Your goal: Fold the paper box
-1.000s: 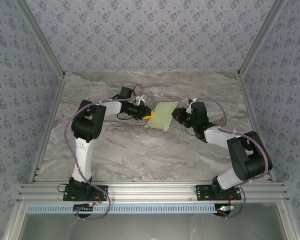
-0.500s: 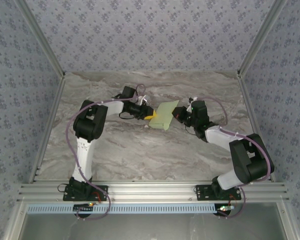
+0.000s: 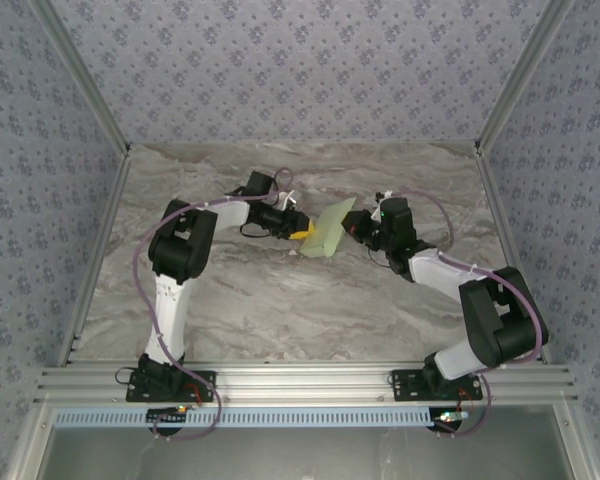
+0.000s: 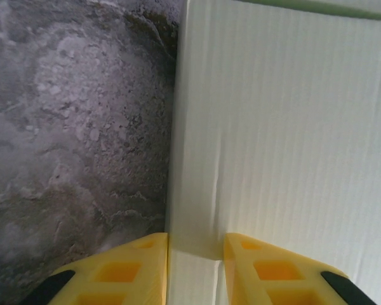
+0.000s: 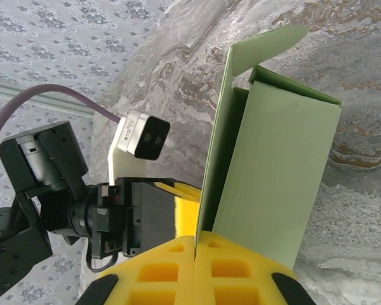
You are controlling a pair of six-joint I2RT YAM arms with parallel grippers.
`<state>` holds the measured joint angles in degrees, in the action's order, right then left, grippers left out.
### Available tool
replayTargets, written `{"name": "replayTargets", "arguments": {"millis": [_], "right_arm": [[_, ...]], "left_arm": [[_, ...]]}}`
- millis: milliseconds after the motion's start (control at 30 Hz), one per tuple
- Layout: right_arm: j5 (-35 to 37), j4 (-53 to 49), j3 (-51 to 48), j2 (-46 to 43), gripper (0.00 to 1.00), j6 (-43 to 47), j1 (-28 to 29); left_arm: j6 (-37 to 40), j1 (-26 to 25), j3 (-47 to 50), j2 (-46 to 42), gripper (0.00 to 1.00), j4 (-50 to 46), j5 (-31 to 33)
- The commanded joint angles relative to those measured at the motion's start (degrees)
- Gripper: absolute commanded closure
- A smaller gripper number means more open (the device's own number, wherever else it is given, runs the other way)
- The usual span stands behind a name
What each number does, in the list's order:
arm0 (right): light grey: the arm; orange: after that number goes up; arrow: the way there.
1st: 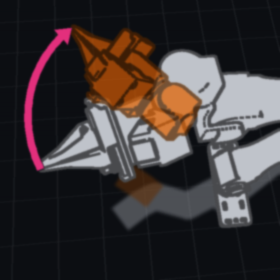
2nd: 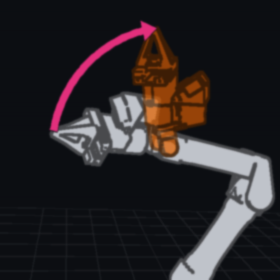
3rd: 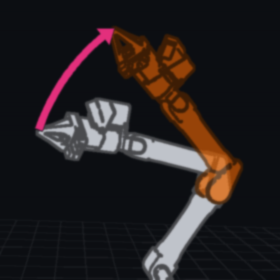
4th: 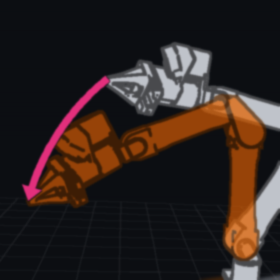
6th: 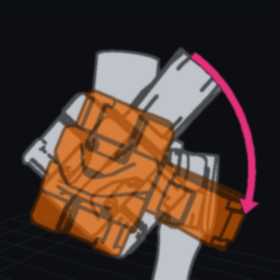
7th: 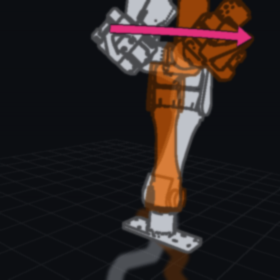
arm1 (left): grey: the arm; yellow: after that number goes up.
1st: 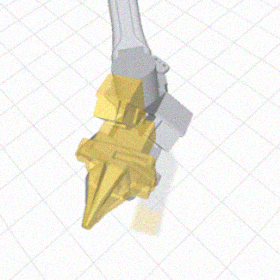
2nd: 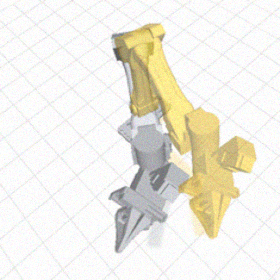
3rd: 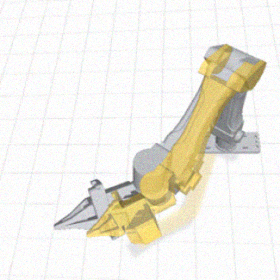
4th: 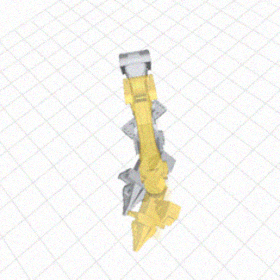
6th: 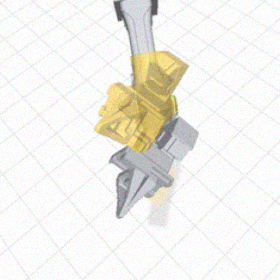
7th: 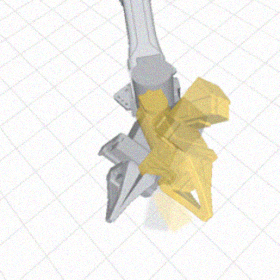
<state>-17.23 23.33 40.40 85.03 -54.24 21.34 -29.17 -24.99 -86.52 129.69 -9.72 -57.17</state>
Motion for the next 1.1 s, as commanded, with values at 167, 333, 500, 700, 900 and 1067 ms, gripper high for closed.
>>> {"name": "replayTargets", "arguments": {"millis": [167,333,500,700,900,1067], "right_arm": [[2.41,-4.35,2.06,3.23,0.94,1.44,1.03],[3.66,-5.57,3.10,5.11,0.94,2.10,1.13],[4.21,-6.10,4.49,7.52,0.94,2.40,1.77],[5.52,-6.28,6.00,9.55,0.93,2.54,2.90],[6.31,-7.38,7.99,11.26,0.93,2.95,3.64],[6.11,-8.80,9.69,11.78,0.93,3.70,3.83]], "left_arm": [[3.59,-1.12,-3.87,1.05,0.68,-6.14,1.82],[5.14,-0.67,-4.70,-0.61,0.60,-8.13,5.64],[6.61,-0.58,-4.35,-4.73,0.51,-9.52,14.66],[7.17,-0.66,3.59,-15.32,0.42,-5.95,33.40],[6.09,-1.23,22.93,-30.84,0.36,11.15,42.48],[9.03,-6.50,38.85,-41.16,0.29,28.13,45.66]]}}
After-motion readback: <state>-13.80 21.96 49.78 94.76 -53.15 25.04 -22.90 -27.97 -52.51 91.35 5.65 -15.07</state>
